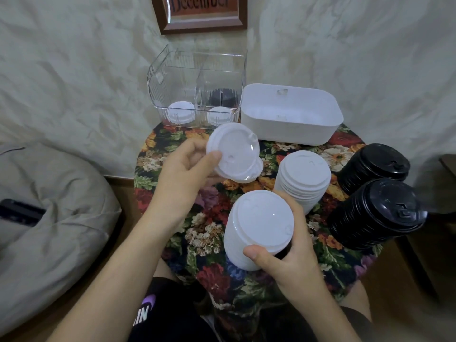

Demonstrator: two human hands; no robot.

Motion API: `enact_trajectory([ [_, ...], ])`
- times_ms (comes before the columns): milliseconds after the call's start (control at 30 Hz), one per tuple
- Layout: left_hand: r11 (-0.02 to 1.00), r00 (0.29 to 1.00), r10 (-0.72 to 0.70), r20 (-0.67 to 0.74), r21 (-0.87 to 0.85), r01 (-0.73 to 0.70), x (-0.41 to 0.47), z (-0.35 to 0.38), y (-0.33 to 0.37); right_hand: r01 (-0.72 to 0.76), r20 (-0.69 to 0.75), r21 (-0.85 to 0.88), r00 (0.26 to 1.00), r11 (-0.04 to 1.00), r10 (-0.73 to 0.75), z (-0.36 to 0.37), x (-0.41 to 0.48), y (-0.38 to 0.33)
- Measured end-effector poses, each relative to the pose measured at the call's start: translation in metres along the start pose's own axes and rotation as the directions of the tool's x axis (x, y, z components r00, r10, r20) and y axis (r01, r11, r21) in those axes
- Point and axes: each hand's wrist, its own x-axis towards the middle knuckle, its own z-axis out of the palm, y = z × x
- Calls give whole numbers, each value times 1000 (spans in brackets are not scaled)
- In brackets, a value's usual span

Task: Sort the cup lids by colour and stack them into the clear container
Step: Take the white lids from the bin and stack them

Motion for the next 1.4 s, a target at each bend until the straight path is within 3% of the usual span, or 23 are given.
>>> enact_trajectory([
  [133,964,984,-172,46,-197,178,-14,-4,5,10,-3,-4,1000,1000,-10,1,1,-1],
  [400,965,976,-186,112,-168,203,-26,-6,10,19,0,12,1000,1000,-19,1,1,0],
  [733,977,973,-78,219,212,31,-37,1,12,37,15,57,999,998,-38,2,1,-2],
  [900,901,988,-21,156,432,-49,-47,5,1,40,17,56,999,998,-41,3,1,0],
  [1067,846,993,-9,114,530,-53,-63,11,-1,-14,3,58,1000,998,14,3,0,-1],
  [1400,754,994,27,105,651,-89,-66,13,3,10,52,53,999,999,-13,1,4,-8],
])
